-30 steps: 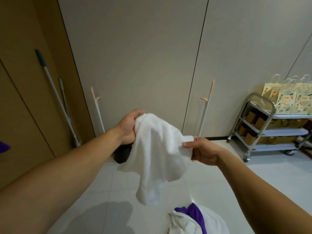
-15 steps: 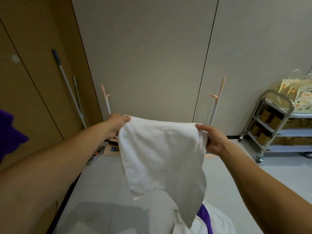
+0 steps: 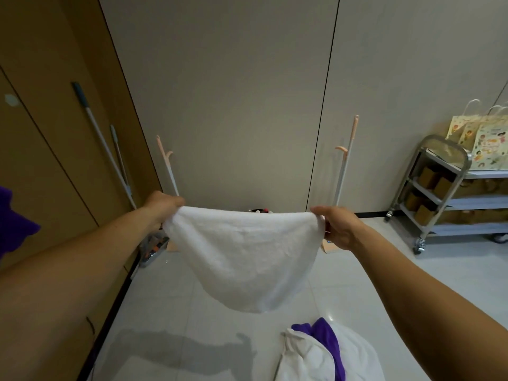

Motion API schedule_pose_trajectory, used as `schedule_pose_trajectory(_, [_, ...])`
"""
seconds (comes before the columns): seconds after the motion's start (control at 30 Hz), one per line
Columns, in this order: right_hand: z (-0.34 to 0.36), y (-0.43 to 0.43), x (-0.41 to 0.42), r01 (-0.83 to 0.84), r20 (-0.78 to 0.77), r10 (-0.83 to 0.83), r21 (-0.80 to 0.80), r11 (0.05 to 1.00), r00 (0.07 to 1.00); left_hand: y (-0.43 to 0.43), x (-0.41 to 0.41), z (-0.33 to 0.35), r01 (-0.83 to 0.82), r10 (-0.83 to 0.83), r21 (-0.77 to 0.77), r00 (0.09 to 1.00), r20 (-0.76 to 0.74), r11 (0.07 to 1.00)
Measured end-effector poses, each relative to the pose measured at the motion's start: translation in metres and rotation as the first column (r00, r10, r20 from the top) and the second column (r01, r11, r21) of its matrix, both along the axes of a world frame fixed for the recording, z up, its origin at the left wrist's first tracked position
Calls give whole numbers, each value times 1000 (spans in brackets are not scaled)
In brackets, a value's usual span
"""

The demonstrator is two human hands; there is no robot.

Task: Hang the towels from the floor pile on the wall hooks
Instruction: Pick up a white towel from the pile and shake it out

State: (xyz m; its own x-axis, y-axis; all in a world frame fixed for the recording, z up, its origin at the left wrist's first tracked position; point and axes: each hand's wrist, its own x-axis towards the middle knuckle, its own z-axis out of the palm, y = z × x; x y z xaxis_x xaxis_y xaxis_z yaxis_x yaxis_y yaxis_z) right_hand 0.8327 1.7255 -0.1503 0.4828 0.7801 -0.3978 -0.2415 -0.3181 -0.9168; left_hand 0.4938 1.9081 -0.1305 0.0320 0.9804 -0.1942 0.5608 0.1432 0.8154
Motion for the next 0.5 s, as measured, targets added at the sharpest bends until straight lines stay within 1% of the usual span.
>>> schedule_pose_trajectory(0.07, [-3,1,2,-6,-2,6,96,995,1000,0,0,-2,-23,25,-37,998,55,999])
schedule_pose_trajectory(0.13, [-7,0,2,-2,68,-8,136,991,998,0,0,-4,-50,52,-39,996,65,998])
schedule_pose_trajectory(0.2, [-10,-2,1,8,144,-30,149,989,989,-1,0,-6,-70,70,-9,997,37,997])
schedule_pose_trajectory(0.27, [-15,-3,2,15,182,-49,185,983,982,-3,-1,-10,-61,61,5,998,-31,998])
schedule_pose_trajectory(0.3, [-18,-3,2,20,188,-60,208,978,980,-4,-2,-11,-52,51,-14,997,-63,999])
schedule_pose_trajectory(0.4, [-23,-2,3,36,189,-87,259,965,978,-9,-7,-19,-33,17,-159,994,-106,987])
schedule_pose_trajectory(0.5, [-26,-1,2,11,174,-68,310,951,982,-17,-13,-24,-11,-40,-253,980,-194,967])
